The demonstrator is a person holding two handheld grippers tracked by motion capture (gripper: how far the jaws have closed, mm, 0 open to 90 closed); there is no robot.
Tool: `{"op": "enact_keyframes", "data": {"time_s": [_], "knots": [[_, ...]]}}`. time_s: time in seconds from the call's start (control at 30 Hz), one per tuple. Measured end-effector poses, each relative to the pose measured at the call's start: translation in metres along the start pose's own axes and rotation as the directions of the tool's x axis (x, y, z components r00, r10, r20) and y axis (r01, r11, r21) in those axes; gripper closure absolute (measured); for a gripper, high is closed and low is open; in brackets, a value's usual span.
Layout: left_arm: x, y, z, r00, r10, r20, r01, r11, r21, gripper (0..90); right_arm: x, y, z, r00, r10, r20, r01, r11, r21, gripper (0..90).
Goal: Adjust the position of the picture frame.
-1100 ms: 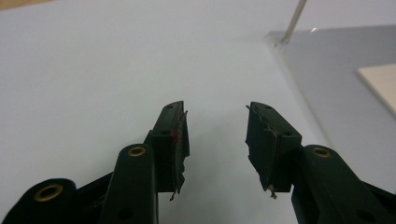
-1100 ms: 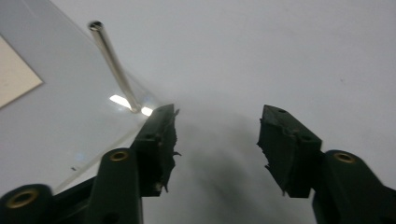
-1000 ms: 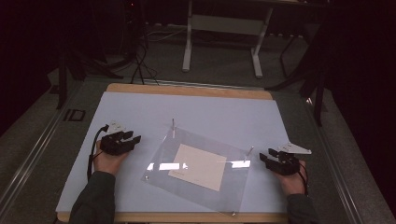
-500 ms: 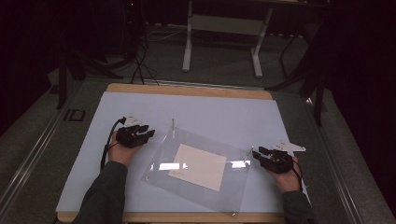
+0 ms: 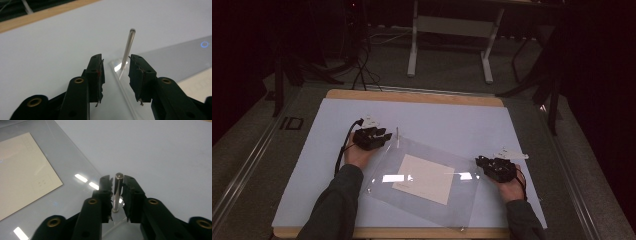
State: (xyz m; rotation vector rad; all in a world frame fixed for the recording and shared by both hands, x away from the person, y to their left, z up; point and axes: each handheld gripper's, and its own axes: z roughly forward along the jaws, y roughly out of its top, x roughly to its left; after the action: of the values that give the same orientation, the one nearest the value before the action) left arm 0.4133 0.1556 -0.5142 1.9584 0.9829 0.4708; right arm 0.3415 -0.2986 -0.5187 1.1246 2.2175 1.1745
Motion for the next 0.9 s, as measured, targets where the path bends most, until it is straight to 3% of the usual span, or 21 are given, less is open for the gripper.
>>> {"op": "enact_keyframes", "data": {"time_s": [0.1, 0.27, 0.43, 0.63, 0.9], "knots": [[-0.003, 0.005, 0.011, 0.9998, 0.016, 0.013, -0.016, 0.9998, 0.010, 64.6, -0.001, 0.000, 0.001, 1.0000, 0.004, 0.004, -0.004, 1.000, -0.005, 80.3], [-0.010, 0.006, 0.025, 0.9995, -0.001, 0.033, 0.002, 0.9998, -0.022, 65.3, -0.001, -0.001, 0.002, 0.9998, 0.018, 0.002, -0.018, 1.000, -0.016, 81.3], [-0.013, 0.010, 0.037, 0.9993, 0.011, 0.036, -0.011, 0.9999, -0.001, 71.2, -0.001, -0.002, 0.003, 0.9989, 0.047, -0.004, -0.047, 0.999, -0.025, 81.2], [-0.009, 0.010, 0.039, 0.9989, -0.006, 0.047, 0.006, 1.0000, 0.003, 78.0, -0.001, -0.004, 0.005, 0.9971, 0.076, -0.007, -0.076, 0.996, -0.043, 81.3], [-0.008, 0.008, 0.044, 0.9985, -0.019, 0.052, 0.018, 0.9998, 0.006, 79.1, 0.002, -0.005, 0.005, 0.9979, 0.063, 0.015, -0.062, 0.997, -0.044, 82.2]]}}
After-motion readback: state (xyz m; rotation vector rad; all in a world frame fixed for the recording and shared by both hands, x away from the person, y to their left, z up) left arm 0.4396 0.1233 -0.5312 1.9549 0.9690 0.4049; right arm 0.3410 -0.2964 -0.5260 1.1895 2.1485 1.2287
